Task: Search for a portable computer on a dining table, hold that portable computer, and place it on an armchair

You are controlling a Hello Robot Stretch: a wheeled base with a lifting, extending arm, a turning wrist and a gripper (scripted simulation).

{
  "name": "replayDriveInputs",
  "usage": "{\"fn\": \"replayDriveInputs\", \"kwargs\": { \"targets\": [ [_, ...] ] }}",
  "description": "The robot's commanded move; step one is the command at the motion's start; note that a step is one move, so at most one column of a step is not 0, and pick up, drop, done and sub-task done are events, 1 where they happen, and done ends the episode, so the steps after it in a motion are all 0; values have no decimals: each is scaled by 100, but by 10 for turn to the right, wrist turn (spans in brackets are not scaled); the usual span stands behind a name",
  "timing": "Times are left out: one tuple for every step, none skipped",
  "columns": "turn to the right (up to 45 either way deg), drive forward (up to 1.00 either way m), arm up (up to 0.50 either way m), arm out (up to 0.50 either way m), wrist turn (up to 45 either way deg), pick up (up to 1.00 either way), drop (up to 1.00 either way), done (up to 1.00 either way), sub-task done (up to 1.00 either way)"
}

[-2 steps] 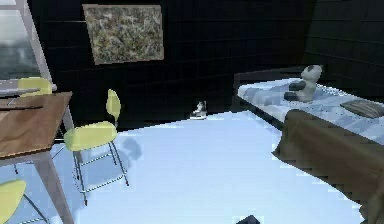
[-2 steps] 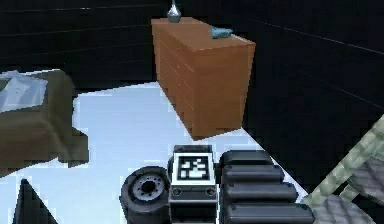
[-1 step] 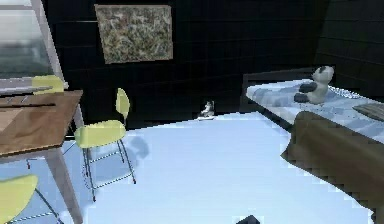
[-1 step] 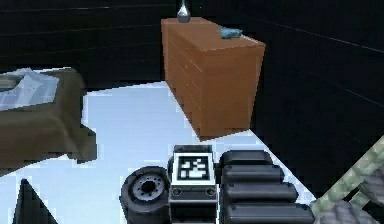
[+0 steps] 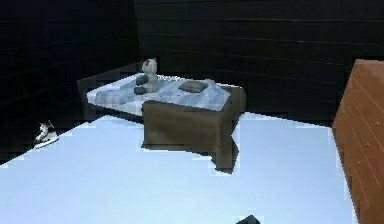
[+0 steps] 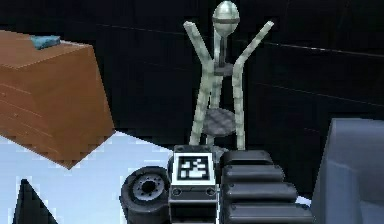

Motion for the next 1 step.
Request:
{"fn": "replayDriveInputs", "kwargs": {
  "targets": [
    [450,0,0,0,0,0,0,0,0]
  ]
}}
